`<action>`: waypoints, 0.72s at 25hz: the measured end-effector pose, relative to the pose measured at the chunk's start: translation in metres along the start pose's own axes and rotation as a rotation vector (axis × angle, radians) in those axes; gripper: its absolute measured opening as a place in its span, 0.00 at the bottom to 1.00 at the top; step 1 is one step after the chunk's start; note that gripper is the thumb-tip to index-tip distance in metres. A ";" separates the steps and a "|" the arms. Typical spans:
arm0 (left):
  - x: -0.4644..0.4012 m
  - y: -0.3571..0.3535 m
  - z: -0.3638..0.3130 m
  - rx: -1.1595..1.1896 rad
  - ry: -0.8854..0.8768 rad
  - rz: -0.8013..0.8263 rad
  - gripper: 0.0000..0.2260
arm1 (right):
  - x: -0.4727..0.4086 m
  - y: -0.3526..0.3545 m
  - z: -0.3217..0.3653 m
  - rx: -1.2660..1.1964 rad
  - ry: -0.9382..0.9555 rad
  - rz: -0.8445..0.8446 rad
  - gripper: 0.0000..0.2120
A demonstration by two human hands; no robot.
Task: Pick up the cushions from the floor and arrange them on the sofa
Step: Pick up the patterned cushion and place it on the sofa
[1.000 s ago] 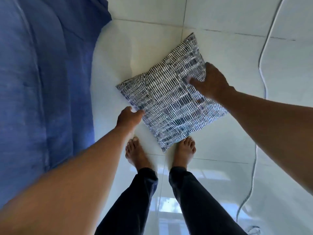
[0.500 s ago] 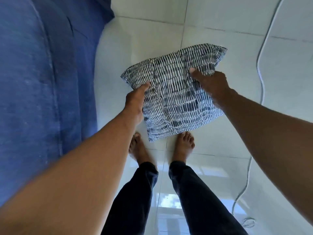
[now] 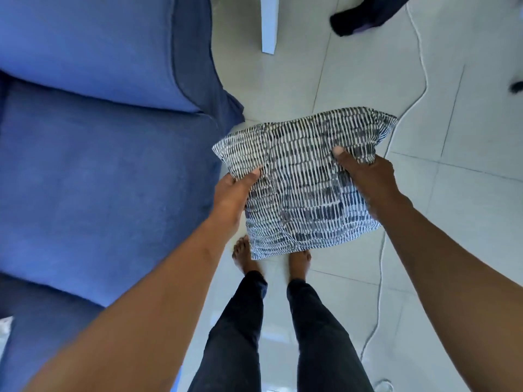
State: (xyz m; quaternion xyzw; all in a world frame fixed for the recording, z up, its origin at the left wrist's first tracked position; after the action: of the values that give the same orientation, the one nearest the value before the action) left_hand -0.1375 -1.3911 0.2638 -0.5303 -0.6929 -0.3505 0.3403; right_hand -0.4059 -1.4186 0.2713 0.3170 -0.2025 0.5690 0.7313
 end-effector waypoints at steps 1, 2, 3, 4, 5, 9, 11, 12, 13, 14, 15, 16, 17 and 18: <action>0.018 0.011 -0.009 0.015 -0.031 -0.016 0.07 | 0.019 -0.002 0.019 -0.016 0.007 0.008 0.12; 0.035 0.021 -0.018 0.031 -0.063 -0.035 0.06 | 0.035 -0.004 0.034 -0.014 0.026 0.026 0.12; 0.051 0.031 -0.026 0.045 -0.092 -0.053 0.04 | 0.049 -0.008 0.051 -0.020 0.050 0.052 0.12; 0.068 0.042 -0.035 0.057 -0.120 -0.074 0.03 | 0.060 -0.013 0.064 -0.019 0.071 0.080 0.13; 0.086 0.055 -0.043 0.067 -0.146 -0.097 0.03 | 0.076 -0.020 0.078 -0.018 0.080 0.098 0.13; 0.142 0.101 -0.058 0.161 -0.247 -0.190 0.08 | 0.120 -0.050 0.126 0.030 0.148 0.195 0.14; 0.158 0.128 -0.055 0.236 -0.261 -0.239 0.07 | 0.135 -0.072 0.147 0.086 0.197 0.236 0.22; 0.163 0.143 -0.051 0.281 -0.262 -0.265 0.06 | 0.141 -0.087 0.156 0.118 0.221 0.269 0.25; 0.167 0.159 -0.046 0.329 -0.256 -0.293 0.05 | 0.147 -0.104 0.164 0.152 0.235 0.302 0.25; 0.170 0.173 -0.043 0.370 -0.254 -0.319 0.04 | 0.151 -0.120 0.172 0.187 0.245 0.330 0.24; 0.172 0.185 -0.041 0.399 -0.251 -0.337 0.04 | 0.154 -0.135 0.179 0.214 0.253 0.349 0.22; 0.174 0.199 -0.039 0.431 -0.245 -0.358 0.04 | 0.158 -0.154 0.186 0.243 0.255 0.376 0.21; 0.176 0.217 -0.038 0.461 -0.237 -0.381 0.05 | 0.162 -0.177 0.191 0.267 0.252 0.400 0.21; 0.175 0.236 -0.038 0.481 -0.227 -0.404 0.06 | 0.166 -0.201 0.198 0.284 0.248 0.421 0.22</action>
State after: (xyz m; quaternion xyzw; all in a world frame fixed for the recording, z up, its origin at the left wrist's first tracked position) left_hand 0.0596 -1.2911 0.4611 -0.3224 -0.8804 -0.1759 0.3000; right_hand -0.1550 -1.4691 0.4756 0.2951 -0.0910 0.7655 0.5645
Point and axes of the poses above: each hand's wrist, its own x-axis away from the middle knuckle, its own y-axis out of the back of the hand, z = x × y, the point moved 3 cm from there along -x, towards the middle knuckle, and after that the axes turned 5 degrees about -x, right-handed, at the moved point
